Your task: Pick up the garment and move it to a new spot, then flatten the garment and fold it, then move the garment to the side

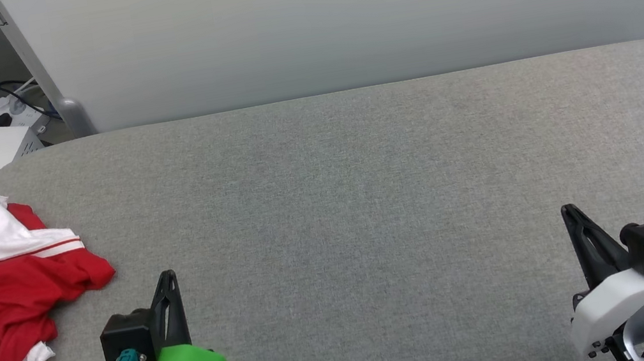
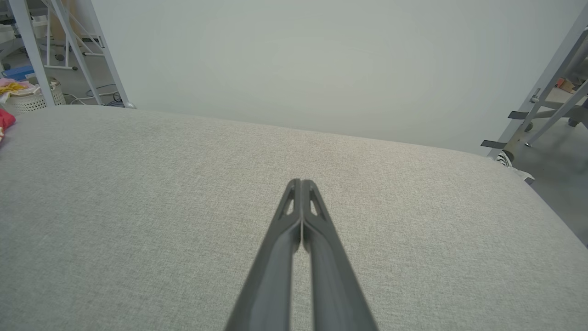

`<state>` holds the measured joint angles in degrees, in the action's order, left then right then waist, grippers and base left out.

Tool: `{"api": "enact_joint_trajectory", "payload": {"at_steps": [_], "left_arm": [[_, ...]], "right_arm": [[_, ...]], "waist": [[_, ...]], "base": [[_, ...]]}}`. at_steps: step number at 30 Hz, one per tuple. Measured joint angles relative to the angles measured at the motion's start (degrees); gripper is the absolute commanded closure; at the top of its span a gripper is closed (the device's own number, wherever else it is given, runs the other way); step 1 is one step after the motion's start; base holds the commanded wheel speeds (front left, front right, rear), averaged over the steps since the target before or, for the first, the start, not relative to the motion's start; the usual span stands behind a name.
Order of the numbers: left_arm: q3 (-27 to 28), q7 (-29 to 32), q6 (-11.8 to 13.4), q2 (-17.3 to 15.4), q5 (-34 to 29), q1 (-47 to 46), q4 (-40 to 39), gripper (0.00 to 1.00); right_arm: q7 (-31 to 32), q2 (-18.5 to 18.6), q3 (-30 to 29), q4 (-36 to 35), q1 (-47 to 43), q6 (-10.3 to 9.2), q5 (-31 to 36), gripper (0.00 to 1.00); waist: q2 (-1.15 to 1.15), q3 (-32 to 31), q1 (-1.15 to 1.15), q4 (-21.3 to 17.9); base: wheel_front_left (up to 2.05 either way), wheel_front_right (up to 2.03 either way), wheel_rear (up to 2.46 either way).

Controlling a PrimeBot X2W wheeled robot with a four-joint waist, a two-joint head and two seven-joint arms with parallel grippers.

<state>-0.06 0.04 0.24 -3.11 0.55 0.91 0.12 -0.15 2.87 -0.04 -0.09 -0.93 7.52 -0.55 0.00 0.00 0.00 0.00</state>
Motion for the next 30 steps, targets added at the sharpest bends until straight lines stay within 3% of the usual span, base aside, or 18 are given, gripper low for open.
{"api": "enact_joint_trajectory", "payload": {"at_steps": [6, 7, 30], "left_arm": [[0.0, 0.0, 0.01, -0.01, 0.02, 0.02, 0.01, 1.0], [-0.01, 0.0, 0.01, -0.01, 0.02, 0.05, 0.02, 0.0], [-1.4, -2.12, 1.19, -0.01, 0.03, 0.08, -0.04, 0.0]], "right_arm": [[0.0, 0.0, 0.01, 0.0, -0.02, 0.01, -0.02, 1.0], [0.0, 0.0, -0.01, 0.0, -0.03, 0.01, -0.03, 0.0], [-2.1, 0.0, -1.85, -1.01, -0.03, 0.01, -2.36, 0.0]], "waist": [[0.0, 0.0, 0.0, 0.0], [0.0, 0.0, 0.0, 0.0], [0.0, 0.23, 0.01, 0.1]], "base": [[0.0, 0.0, 0.0], [0.0, 0.0, 0.0], [0.0, 0.0, 0.0]]}}
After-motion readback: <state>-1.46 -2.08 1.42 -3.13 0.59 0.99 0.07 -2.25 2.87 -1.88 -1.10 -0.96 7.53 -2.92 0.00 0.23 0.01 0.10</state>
